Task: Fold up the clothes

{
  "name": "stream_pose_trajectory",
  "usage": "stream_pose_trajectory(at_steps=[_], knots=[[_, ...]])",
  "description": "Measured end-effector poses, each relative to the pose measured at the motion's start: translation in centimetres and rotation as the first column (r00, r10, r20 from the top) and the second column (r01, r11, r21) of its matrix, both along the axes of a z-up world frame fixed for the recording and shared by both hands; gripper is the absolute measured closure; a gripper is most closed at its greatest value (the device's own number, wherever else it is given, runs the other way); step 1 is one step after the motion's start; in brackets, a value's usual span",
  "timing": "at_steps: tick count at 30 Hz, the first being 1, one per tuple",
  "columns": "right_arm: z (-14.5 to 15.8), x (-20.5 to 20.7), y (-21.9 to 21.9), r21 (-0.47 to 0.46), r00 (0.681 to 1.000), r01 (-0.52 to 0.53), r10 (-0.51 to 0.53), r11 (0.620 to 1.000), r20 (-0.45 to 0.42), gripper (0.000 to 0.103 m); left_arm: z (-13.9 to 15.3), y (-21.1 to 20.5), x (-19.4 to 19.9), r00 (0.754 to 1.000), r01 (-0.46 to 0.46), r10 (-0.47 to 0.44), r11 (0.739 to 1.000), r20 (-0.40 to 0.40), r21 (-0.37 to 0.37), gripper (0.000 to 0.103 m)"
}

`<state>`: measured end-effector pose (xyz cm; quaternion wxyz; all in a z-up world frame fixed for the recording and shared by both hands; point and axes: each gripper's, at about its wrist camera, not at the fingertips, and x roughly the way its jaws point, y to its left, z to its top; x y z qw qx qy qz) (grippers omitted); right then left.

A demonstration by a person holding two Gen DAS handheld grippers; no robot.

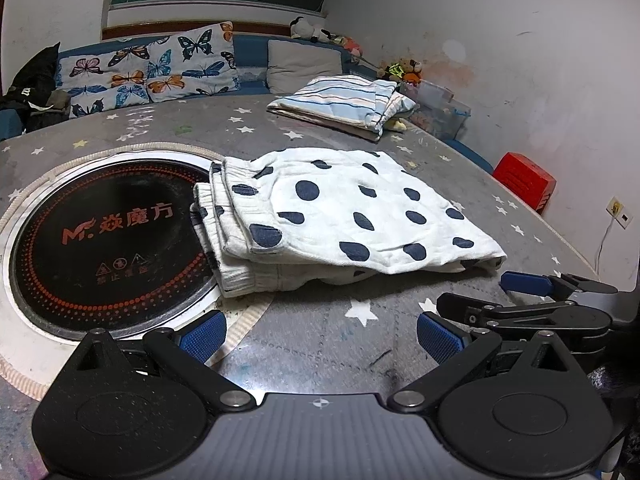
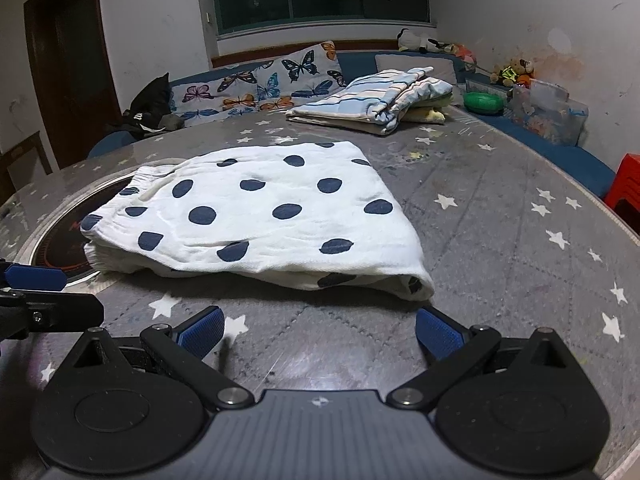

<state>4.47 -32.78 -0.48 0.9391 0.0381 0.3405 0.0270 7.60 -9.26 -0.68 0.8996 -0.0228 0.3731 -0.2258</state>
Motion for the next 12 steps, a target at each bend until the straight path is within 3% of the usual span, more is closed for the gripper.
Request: stream_pose_trajectory(at_steps=[12], knots=[[-0.10, 0.81, 0.39, -0.030, 1.000, 0.014, -0.014, 0.999, -0.001, 0.000, 0.07, 0.53, 0.59, 1.000, -0.012, 0.012, 1.000, 0.017, -0.005, 0.000]])
